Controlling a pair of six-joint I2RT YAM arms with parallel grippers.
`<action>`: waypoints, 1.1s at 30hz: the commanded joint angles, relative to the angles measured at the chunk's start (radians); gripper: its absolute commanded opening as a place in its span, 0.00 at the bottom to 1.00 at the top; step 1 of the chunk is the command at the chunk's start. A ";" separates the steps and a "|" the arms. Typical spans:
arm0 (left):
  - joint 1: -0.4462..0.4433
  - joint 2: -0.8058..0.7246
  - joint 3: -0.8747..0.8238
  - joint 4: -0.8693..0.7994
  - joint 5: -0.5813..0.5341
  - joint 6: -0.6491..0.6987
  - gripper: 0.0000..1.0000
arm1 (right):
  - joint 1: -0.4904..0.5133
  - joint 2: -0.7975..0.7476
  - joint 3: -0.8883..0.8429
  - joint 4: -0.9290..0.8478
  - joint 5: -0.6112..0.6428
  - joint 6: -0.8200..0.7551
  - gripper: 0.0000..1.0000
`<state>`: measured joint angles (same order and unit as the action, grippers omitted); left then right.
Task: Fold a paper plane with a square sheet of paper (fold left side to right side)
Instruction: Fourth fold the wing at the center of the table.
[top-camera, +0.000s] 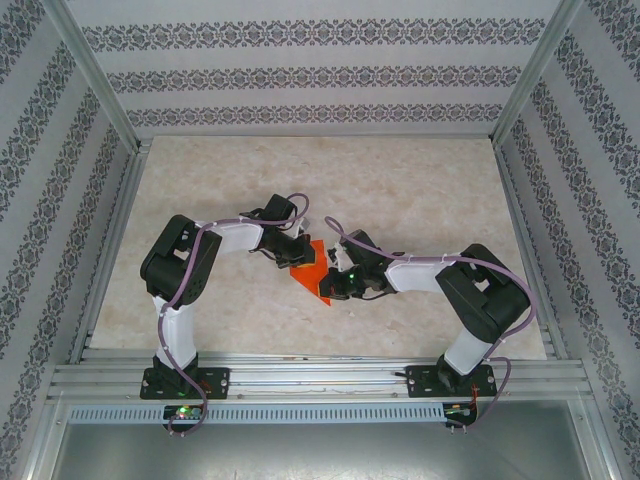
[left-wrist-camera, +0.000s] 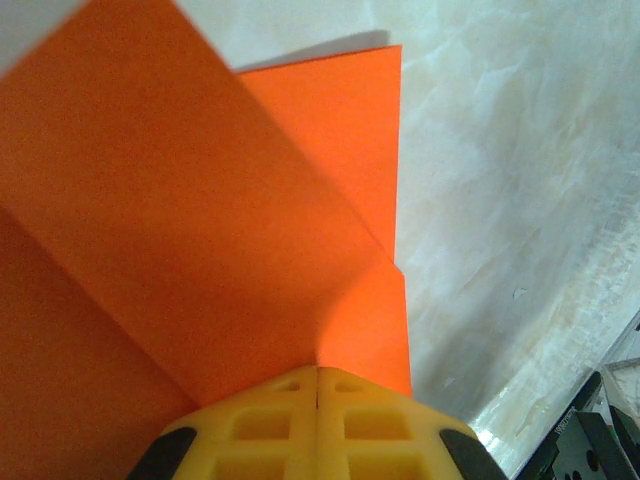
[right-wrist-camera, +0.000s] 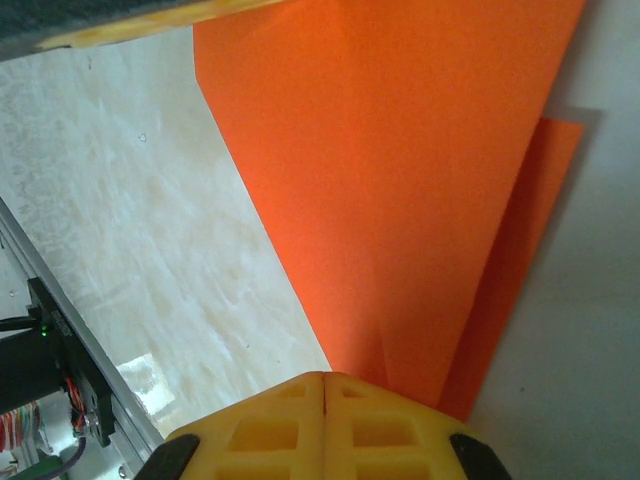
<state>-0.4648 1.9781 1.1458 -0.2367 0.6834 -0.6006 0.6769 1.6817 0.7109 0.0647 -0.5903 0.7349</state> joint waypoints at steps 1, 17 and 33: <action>0.000 0.033 -0.011 -0.065 -0.078 0.025 0.02 | 0.013 0.018 -0.013 0.006 -0.016 0.008 0.00; 0.000 0.032 -0.009 -0.065 -0.081 0.024 0.02 | 0.013 0.027 -0.013 -0.018 0.001 0.001 0.00; -0.001 0.031 -0.009 -0.070 -0.084 0.025 0.02 | 0.012 0.046 -0.008 -0.043 0.004 -0.006 0.00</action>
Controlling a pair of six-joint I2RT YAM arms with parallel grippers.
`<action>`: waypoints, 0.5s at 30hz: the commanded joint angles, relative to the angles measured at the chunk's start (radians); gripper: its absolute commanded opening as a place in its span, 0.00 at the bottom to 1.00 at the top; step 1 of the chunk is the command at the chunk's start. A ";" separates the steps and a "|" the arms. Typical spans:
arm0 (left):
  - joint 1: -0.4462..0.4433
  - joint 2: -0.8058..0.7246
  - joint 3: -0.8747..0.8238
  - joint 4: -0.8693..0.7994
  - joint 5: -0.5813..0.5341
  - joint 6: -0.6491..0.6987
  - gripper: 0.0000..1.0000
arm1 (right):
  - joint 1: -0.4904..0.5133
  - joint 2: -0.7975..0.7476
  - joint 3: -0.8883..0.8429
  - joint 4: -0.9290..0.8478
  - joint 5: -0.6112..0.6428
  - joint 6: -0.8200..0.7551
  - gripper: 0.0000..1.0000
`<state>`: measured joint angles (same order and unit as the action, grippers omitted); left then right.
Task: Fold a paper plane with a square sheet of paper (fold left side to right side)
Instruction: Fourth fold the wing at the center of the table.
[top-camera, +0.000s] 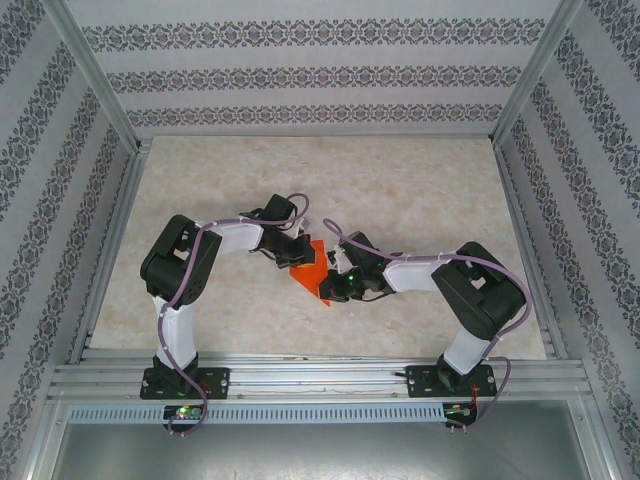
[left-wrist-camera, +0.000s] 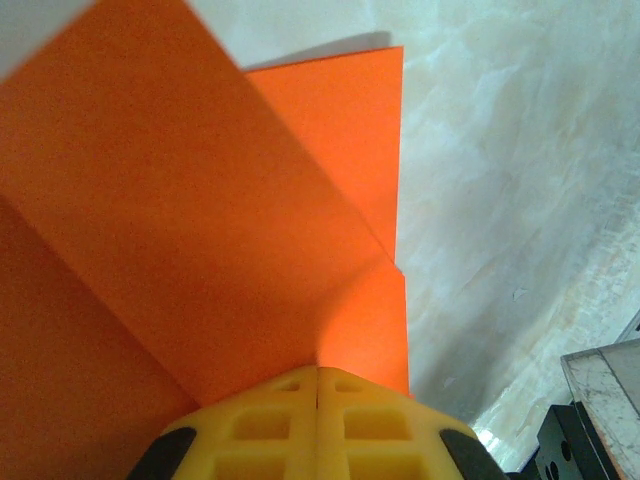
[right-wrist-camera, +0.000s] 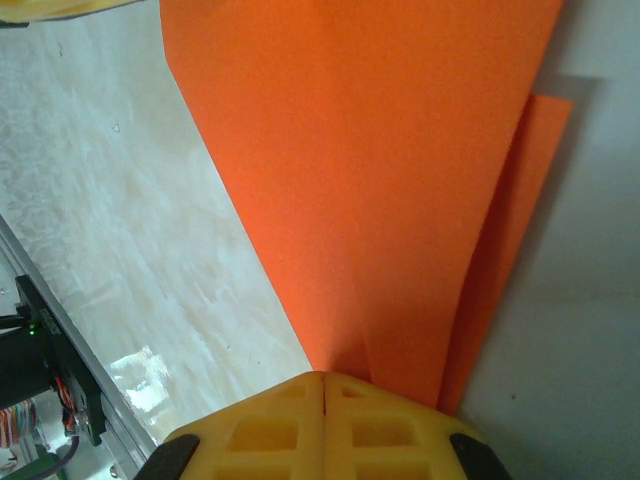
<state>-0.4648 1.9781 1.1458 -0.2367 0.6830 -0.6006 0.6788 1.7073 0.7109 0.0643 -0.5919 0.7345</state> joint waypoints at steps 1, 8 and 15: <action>0.000 0.031 -0.008 -0.071 -0.083 0.025 0.01 | 0.010 0.021 -0.008 -0.045 0.007 -0.006 0.00; -0.001 0.031 -0.008 -0.078 -0.095 0.024 0.01 | 0.010 0.023 -0.018 -0.070 0.002 -0.015 0.00; 0.002 0.035 0.000 -0.097 -0.112 0.027 0.02 | 0.015 0.002 -0.063 -0.067 -0.020 -0.008 0.00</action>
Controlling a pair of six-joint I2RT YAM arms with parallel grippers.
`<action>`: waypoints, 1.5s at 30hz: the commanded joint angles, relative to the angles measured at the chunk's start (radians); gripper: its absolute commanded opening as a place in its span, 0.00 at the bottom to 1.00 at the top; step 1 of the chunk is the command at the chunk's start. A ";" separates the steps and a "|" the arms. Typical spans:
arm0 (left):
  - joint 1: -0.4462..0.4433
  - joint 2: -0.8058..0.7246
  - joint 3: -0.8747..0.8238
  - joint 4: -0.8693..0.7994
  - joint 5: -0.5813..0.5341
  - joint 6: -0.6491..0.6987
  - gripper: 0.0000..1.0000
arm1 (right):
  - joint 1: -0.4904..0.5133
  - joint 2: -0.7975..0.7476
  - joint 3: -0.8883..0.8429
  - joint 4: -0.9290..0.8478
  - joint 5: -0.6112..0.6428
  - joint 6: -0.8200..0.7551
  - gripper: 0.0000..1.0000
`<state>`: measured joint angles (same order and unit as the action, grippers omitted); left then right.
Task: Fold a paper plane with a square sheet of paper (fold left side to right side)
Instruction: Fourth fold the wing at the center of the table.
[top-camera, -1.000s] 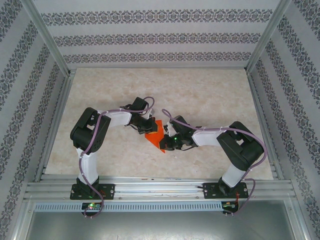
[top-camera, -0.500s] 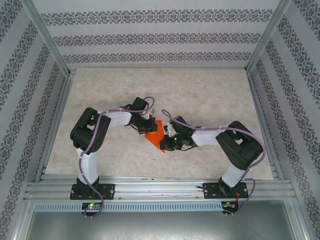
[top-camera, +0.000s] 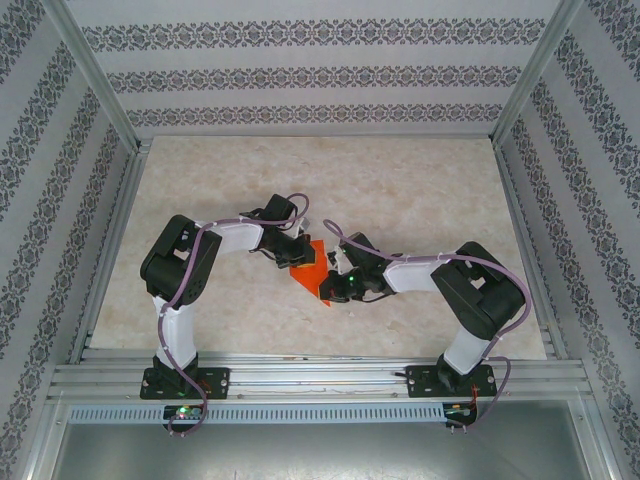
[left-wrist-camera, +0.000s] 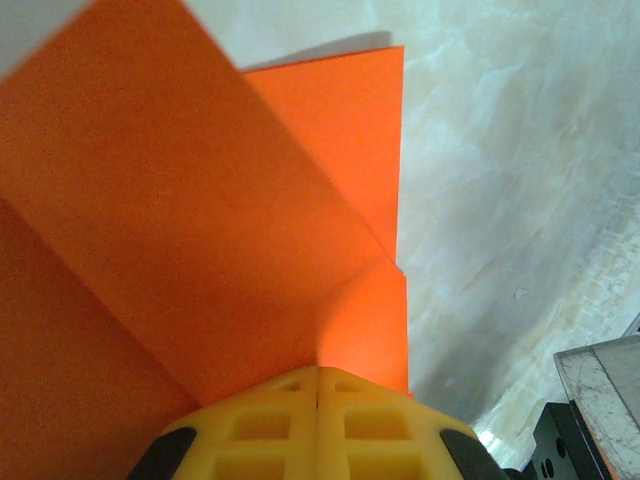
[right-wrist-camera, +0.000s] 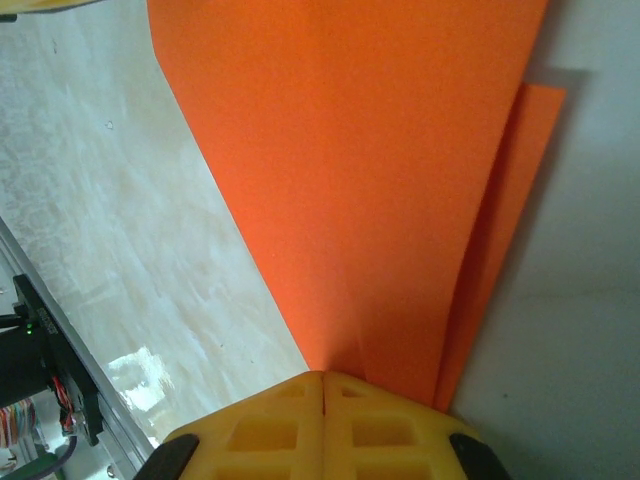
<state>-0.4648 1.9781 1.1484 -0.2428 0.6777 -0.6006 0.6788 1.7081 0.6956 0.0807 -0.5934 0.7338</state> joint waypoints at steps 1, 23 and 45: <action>0.001 0.038 0.000 -0.095 -0.108 0.028 0.02 | 0.018 -0.004 -0.055 -0.084 -0.022 -0.007 0.00; 0.002 0.031 0.006 -0.099 -0.106 0.036 0.01 | -0.032 -0.325 -0.139 -0.210 -0.065 -0.036 0.00; 0.003 0.035 -0.021 -0.049 -0.079 -0.003 0.01 | -0.063 -0.030 0.096 -0.017 -0.034 -0.049 0.00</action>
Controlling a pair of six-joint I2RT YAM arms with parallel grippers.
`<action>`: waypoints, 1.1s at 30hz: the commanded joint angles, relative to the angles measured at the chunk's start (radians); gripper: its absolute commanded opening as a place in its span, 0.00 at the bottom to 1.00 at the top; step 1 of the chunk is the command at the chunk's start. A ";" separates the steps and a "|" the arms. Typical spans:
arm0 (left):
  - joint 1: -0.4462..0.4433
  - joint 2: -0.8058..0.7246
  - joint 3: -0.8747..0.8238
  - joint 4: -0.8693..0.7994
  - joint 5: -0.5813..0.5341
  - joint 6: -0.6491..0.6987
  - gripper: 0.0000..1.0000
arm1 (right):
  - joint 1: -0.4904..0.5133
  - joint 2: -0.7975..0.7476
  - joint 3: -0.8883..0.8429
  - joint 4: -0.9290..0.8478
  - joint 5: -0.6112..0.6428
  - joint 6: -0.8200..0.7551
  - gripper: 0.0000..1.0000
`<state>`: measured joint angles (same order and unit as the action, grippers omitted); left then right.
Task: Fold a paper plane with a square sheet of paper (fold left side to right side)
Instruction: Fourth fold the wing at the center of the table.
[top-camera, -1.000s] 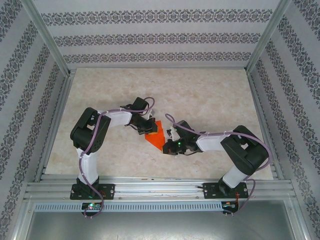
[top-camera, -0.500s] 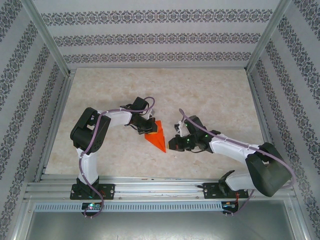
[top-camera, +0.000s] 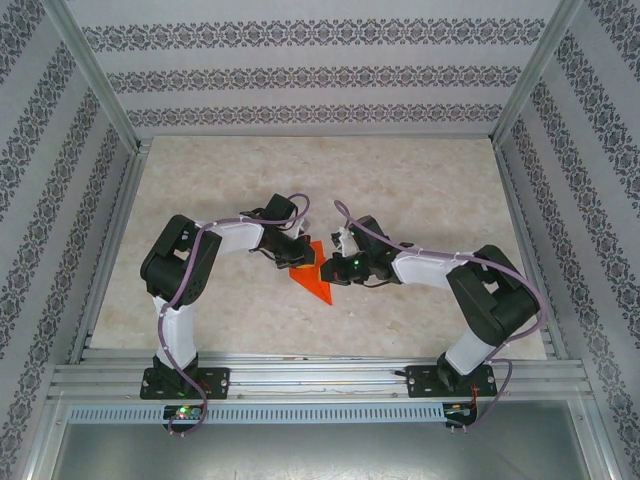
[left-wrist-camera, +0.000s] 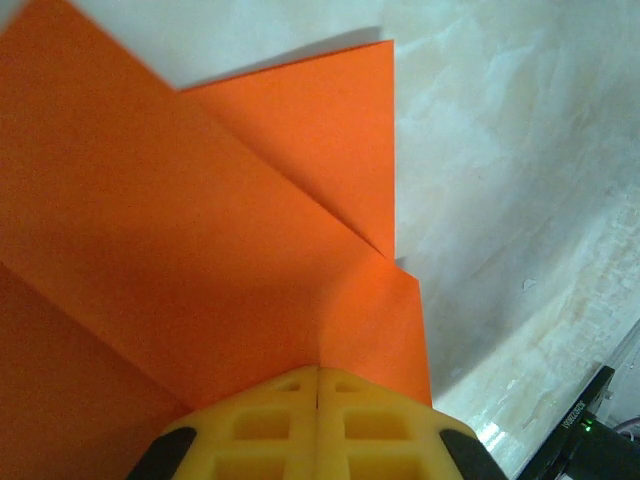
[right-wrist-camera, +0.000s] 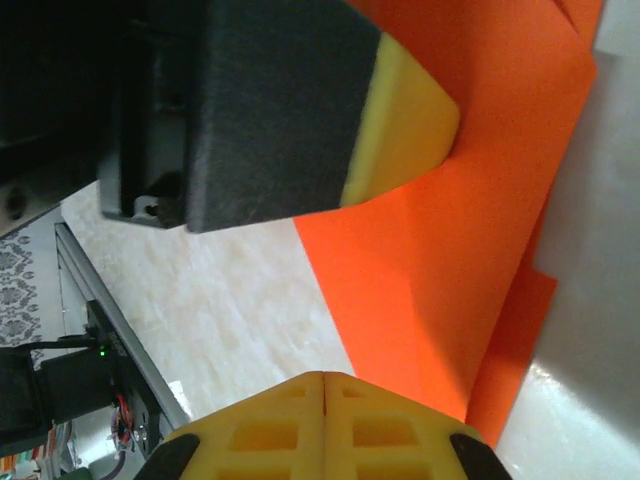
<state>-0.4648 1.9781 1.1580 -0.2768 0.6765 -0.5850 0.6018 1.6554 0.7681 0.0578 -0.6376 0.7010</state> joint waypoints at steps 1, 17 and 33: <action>0.001 0.034 -0.030 -0.015 -0.080 -0.019 0.01 | 0.016 0.032 0.022 0.004 0.007 -0.015 0.00; 0.002 0.038 -0.019 -0.029 -0.085 -0.013 0.01 | 0.034 0.091 -0.001 -0.044 0.032 -0.034 0.00; 0.002 -0.070 -0.032 0.080 -0.025 0.001 0.10 | 0.018 0.150 -0.042 -0.058 0.051 -0.047 0.00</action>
<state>-0.4648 1.9671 1.1469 -0.2520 0.6758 -0.5945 0.6273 1.7641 0.7631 0.0452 -0.6289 0.6769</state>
